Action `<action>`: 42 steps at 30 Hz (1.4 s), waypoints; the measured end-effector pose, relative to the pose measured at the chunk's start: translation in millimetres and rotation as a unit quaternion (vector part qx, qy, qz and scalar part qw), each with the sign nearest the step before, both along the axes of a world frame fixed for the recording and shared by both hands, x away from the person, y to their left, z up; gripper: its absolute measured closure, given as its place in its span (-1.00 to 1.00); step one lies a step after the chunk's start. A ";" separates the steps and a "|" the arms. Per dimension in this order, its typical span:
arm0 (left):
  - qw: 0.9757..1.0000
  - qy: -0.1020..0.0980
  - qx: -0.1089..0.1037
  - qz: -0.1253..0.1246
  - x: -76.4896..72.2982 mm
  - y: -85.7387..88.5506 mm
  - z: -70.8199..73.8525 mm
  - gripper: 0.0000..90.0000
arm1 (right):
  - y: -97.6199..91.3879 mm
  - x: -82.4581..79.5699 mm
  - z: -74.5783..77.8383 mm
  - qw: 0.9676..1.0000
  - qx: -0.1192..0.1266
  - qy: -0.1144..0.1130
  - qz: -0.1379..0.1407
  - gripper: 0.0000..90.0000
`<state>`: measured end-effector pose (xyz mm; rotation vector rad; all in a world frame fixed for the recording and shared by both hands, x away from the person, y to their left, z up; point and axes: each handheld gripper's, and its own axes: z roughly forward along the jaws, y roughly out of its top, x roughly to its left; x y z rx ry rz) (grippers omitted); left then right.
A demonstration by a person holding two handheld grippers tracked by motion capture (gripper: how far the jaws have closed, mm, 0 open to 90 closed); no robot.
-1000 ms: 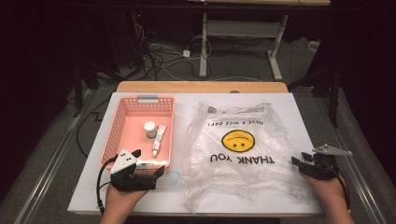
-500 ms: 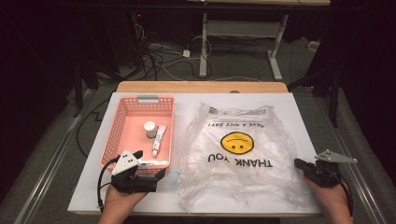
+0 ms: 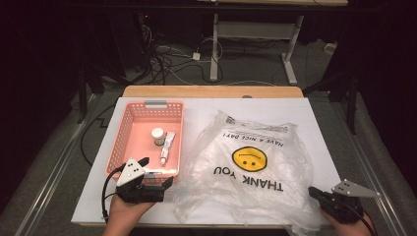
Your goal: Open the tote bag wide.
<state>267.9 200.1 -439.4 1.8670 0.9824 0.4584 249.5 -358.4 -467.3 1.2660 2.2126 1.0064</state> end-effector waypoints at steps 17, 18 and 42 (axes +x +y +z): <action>1.000 0.015 -0.009 0.002 -0.9 0.0 2.9 -1.00 | -0.6 59.5 31.8 0.997 0.043 -0.058 -0.033 -0.32; 1.000 0.013 -0.004 0.000 -0.9 -0.9 1.8 -1.00 | -0.2 70.1 30.9 0.997 0.046 -0.052 -0.041 -0.38; 1.000 0.010 -0.005 -0.004 -1.2 -2.7 3.2 -1.00 | 25.8 204.4 -9.6 0.997 0.018 0.062 -0.030 -0.24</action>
